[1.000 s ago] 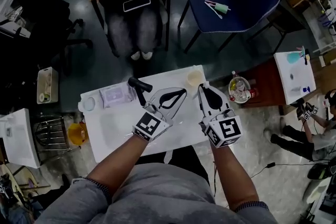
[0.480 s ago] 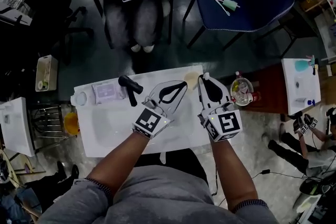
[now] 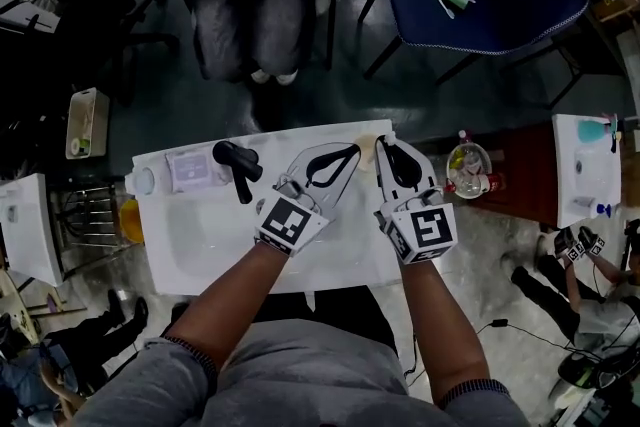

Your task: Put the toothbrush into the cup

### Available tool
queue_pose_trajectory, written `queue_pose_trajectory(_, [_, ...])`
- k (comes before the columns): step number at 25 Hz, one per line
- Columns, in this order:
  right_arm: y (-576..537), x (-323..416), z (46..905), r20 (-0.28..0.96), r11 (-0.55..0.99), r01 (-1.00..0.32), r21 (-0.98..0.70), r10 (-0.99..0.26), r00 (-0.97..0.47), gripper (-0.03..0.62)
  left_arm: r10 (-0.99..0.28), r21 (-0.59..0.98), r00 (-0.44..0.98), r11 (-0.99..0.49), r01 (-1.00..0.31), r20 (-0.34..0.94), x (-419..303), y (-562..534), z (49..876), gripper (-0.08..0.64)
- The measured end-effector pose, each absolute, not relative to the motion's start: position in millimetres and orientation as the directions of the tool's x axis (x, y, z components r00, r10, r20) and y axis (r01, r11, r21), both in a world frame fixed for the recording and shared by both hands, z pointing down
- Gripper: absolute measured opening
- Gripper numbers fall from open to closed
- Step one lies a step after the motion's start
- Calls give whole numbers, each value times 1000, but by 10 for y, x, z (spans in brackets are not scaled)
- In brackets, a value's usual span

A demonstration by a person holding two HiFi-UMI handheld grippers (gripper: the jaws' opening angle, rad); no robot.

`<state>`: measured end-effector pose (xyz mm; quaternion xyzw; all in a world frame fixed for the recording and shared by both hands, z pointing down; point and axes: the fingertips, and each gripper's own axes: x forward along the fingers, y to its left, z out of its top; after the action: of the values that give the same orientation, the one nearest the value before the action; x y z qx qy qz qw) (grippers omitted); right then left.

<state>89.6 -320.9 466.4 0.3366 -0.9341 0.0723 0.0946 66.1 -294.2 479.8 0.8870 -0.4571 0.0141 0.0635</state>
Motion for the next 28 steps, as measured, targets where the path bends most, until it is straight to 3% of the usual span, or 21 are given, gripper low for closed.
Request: queue_pose_trajectory(28, [-3313,870,5543,426,757,-645,-104,-552,-717,20,-824,164,547,-525,-835,146,647,-3142,5232,5])
